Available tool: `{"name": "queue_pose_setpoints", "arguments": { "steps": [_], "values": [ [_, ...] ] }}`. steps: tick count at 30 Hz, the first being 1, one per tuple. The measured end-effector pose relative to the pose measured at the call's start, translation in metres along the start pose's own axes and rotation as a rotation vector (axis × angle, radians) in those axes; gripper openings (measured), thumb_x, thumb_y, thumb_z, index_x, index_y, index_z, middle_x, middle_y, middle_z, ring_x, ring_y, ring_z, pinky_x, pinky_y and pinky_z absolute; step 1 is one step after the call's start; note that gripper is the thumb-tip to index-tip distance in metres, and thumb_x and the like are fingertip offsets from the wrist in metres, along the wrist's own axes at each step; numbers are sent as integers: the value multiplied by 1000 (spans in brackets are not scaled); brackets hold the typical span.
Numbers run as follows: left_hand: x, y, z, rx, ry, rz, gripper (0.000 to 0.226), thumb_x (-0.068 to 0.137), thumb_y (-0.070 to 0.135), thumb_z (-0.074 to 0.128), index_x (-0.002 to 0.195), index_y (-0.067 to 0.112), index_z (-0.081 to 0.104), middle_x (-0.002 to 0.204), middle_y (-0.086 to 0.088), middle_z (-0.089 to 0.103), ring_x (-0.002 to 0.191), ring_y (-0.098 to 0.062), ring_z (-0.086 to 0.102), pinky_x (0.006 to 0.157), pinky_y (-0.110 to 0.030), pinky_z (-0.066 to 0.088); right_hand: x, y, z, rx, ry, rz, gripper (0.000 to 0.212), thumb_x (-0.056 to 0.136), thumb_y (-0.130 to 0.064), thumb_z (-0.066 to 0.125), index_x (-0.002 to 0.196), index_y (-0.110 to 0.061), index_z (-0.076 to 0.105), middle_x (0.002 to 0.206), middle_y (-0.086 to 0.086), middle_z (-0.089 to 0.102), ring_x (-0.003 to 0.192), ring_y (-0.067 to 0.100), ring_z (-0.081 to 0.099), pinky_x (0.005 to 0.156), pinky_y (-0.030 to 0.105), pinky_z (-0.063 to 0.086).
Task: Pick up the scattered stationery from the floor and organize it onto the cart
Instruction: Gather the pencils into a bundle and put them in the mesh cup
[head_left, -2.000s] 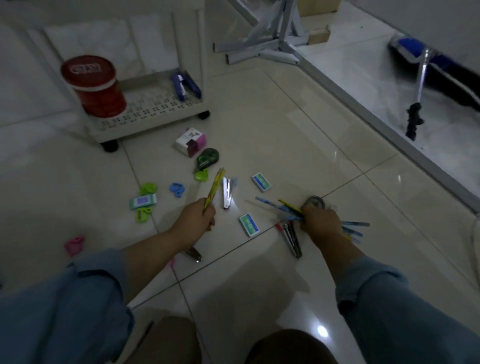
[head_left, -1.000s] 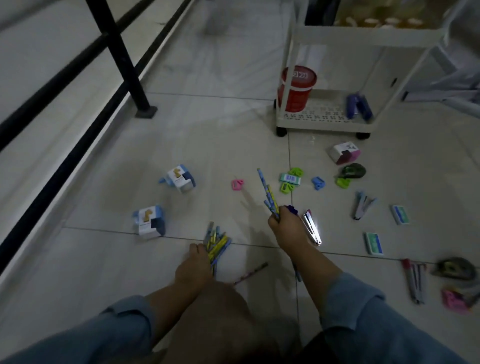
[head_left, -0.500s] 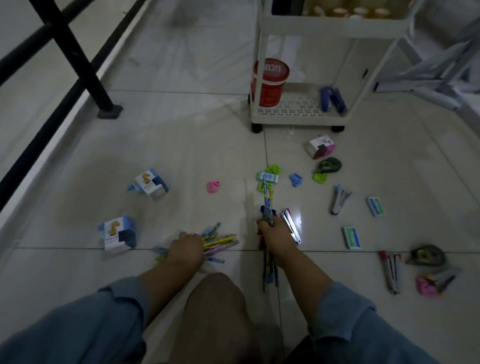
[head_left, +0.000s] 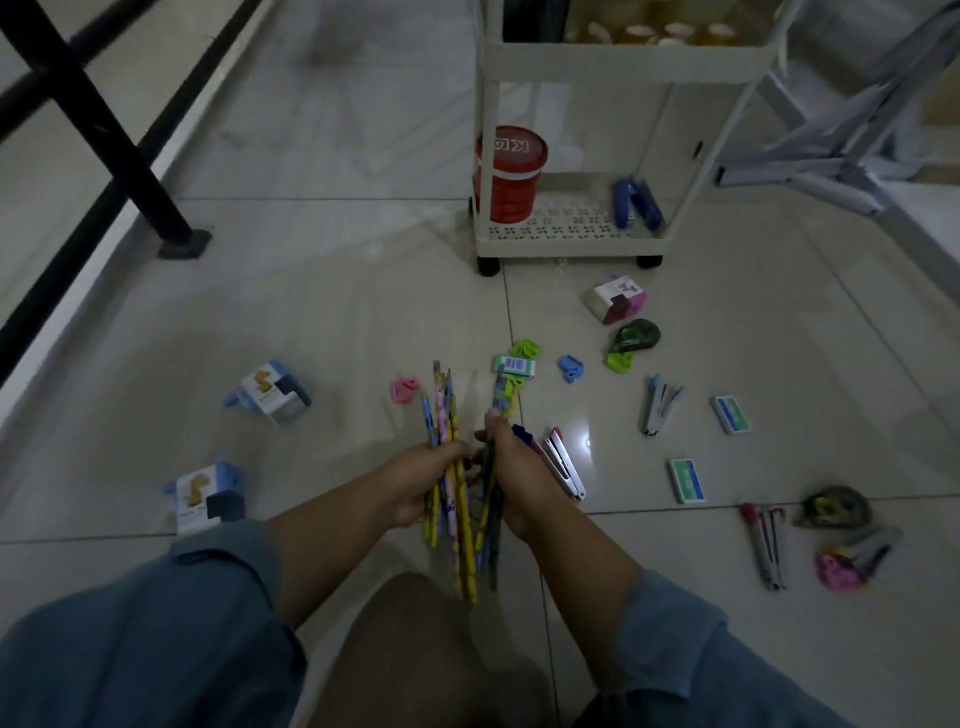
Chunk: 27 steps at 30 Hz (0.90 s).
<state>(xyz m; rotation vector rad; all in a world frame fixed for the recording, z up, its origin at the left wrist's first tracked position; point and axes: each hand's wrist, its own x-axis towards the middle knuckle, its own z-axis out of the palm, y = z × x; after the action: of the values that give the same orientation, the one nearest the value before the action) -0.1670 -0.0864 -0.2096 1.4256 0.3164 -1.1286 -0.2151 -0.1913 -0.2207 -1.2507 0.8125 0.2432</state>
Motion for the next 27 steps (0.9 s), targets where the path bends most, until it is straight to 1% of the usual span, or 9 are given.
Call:
{"name": "queue_pose_setpoints", "arguments": {
  "steps": [2,5,7,11,15,20,23,25,27],
  "values": [
    [3,-5,5,-47,-20,-3,30,95,32,50,114,12,62,104,-12,69,89,-25,66,80,-36,56,-2,-2,2,-19,31,31,58,87,-61,35,109,-15,63,107,12,67,98,27,64,93,44,50],
    [9,-8,11,-102,7,-13,44,94,44,46,121,11,59,109,-12,67,100,-28,64,92,-41,50,-1,1,1,-78,79,69,64,74,-58,30,104,-12,65,109,22,66,100,34,63,95,50,48],
    [11,-6,14,-146,-7,-44,52,93,51,41,125,13,55,111,-12,66,100,-28,63,89,-40,50,-2,1,0,-118,52,60,61,79,-53,35,115,-9,59,116,18,63,105,35,60,96,47,47],
    [13,-4,19,-146,-46,-55,57,92,52,42,130,11,52,124,-16,61,101,-26,62,76,-35,53,-13,-6,-2,-280,17,-100,34,96,-16,38,122,-5,57,120,16,62,108,31,60,96,45,49],
    [18,-3,20,-114,-15,-26,45,89,40,55,123,10,58,108,-14,67,90,-25,66,67,-33,57,-16,-4,-7,-239,135,-211,29,93,-10,51,119,-7,63,110,11,68,94,18,63,90,33,52],
    [25,3,22,-83,96,-7,33,77,39,71,95,12,68,103,-10,70,94,-24,66,80,-36,54,-15,-12,-20,-174,120,-262,21,85,-6,63,104,1,69,87,7,69,61,-1,59,57,9,46],
    [30,20,22,-204,165,65,16,88,26,63,87,10,63,64,-2,71,61,-16,69,55,-29,55,-12,-19,-28,-83,145,-260,18,89,-11,56,97,-5,71,82,7,69,62,8,59,54,20,45],
    [34,36,20,-357,232,110,14,90,20,60,80,11,58,53,2,65,58,-13,66,60,-33,54,-6,-18,-35,78,294,-178,20,92,-13,49,94,-10,68,85,7,67,76,18,59,61,26,46],
    [37,53,16,-484,268,158,20,90,18,60,72,12,54,47,4,60,54,-9,62,64,-31,53,-3,-12,-38,323,364,-21,23,96,-19,44,88,-9,63,81,9,63,73,21,57,61,27,45]
  ]
}}
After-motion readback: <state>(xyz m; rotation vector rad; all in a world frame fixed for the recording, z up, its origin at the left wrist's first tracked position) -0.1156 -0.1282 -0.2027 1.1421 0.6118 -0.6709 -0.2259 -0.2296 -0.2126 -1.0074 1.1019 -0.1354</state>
